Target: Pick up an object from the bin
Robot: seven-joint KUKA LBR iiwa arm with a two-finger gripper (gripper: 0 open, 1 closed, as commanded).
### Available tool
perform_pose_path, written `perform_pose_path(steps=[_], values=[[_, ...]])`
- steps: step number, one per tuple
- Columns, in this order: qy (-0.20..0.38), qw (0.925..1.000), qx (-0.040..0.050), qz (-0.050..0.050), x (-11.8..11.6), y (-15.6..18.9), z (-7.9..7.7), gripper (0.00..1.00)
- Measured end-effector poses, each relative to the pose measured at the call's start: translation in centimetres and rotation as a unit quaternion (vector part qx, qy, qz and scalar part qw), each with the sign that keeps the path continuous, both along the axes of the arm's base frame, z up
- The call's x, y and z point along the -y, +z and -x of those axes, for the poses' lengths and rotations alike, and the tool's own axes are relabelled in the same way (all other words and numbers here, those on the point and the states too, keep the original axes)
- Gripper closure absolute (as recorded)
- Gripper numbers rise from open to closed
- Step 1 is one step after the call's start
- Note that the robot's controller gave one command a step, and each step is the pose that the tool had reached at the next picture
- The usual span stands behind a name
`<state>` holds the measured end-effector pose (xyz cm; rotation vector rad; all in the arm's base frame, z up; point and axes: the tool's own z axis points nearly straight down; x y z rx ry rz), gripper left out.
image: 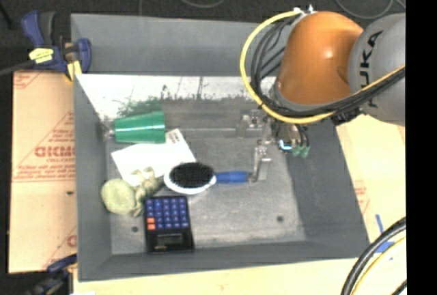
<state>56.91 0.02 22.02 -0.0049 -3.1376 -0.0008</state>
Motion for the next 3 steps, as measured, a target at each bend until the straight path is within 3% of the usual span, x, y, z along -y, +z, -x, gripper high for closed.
perform_pose_path(steps=[1, 2, 3], values=[[0.0, 1.0, 0.004, 0.0, 0.0, 0.5, -0.1, 0.0], [0.033, 0.9994, 0.007, 0.001, -0.9, -6.0, -2.5, 0.0], [0.051, 0.9987, 0.0007, 0.0, -1.6, -7.8, -4.3, 0.0]])
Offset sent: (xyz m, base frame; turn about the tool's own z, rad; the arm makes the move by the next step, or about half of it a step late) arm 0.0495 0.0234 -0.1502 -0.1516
